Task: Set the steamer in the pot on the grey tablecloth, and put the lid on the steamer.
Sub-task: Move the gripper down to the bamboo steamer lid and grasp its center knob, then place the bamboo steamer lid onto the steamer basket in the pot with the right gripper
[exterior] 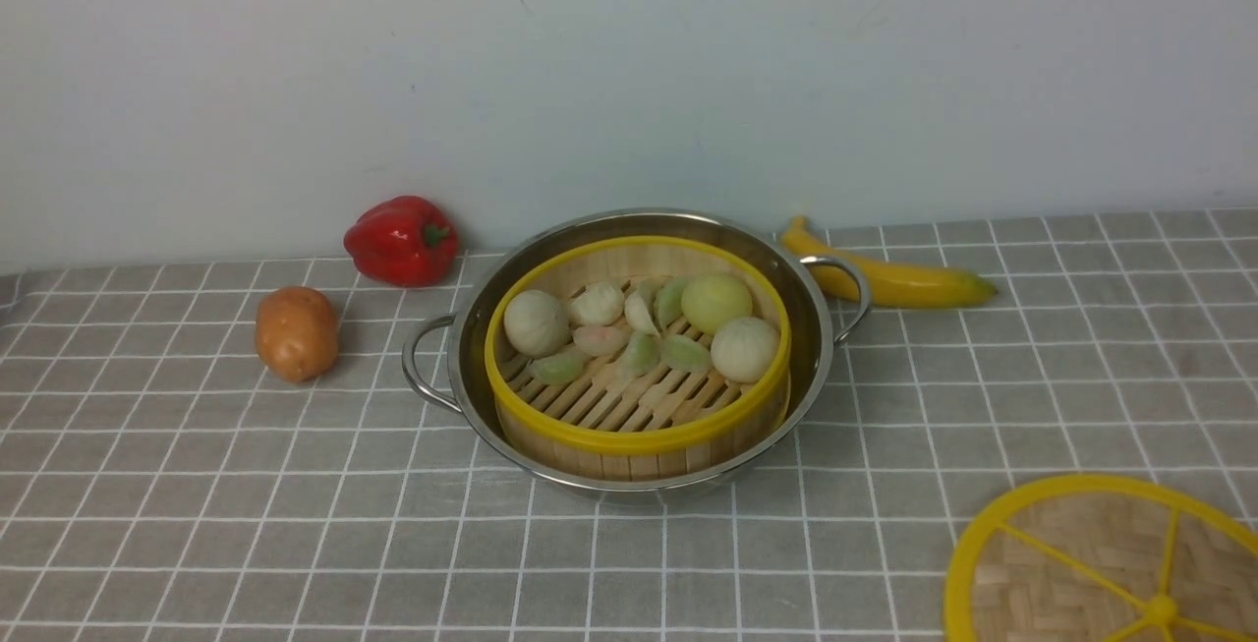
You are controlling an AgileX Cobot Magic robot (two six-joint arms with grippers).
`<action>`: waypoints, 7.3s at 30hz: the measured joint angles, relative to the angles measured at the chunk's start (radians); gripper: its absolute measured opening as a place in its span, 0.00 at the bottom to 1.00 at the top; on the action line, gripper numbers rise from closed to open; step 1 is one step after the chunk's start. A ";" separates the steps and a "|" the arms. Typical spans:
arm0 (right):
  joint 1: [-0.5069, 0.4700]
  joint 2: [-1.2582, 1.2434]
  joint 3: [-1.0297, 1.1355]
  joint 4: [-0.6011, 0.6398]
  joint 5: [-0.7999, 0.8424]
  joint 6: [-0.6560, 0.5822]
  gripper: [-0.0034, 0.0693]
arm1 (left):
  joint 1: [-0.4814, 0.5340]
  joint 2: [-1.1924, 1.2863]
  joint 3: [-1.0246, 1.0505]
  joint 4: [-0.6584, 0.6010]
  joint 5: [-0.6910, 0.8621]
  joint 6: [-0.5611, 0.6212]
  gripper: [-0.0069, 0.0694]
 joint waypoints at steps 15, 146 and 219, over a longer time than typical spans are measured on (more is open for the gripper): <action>0.000 0.000 0.000 0.003 0.000 0.000 0.38 | 0.000 0.000 0.000 -0.003 -0.015 0.016 0.41; 0.440 2.074 -2.121 0.083 0.868 -0.713 0.25 | 0.000 0.000 0.000 -0.003 -0.018 0.025 0.41; 0.470 2.250 -2.145 0.195 0.768 -1.111 0.25 | 0.000 0.000 0.000 -0.003 -0.018 0.025 0.41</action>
